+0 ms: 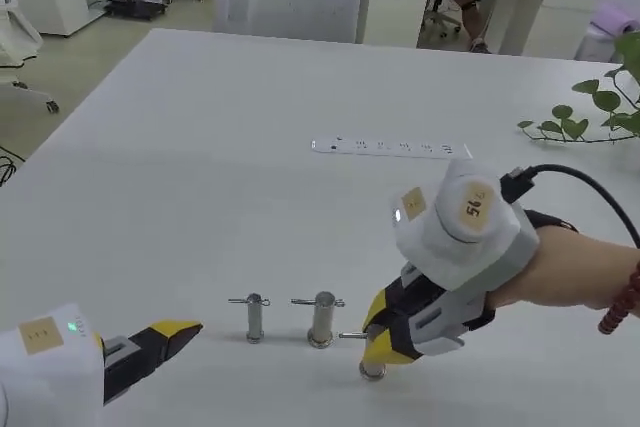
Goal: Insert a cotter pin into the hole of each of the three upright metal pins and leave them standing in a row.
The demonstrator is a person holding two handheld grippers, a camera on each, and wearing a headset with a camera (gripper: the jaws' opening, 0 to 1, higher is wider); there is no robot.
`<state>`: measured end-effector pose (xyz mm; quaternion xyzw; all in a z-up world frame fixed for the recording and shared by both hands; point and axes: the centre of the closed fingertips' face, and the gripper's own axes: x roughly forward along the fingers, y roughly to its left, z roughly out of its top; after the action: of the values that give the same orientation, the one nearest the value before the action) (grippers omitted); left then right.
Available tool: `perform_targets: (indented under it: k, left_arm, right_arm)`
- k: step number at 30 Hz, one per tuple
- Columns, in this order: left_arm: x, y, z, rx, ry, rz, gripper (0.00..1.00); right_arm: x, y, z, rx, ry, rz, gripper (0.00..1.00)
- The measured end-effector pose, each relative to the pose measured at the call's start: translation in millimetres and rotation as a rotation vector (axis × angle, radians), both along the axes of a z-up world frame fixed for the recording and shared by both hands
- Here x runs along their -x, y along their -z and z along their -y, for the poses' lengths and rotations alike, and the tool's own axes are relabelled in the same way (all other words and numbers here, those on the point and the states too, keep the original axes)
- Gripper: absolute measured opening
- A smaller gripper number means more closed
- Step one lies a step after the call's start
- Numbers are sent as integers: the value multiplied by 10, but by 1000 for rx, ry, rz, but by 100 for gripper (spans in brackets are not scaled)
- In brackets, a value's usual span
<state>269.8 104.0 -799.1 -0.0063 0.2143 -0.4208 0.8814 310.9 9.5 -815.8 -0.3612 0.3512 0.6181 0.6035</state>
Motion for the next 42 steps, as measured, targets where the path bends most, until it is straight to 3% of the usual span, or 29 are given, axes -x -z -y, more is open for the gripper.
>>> perform_targets:
  k: [20,42]
  left_arm:
    - [-48,1,-48,-4,-17,5,95]
    - [-55,9,-53,-10,-22,1,94]
  right_arm:
    - [-301,64,147,16,-11,7,13]
    - [-417,119,205,8,-22,-5,14]
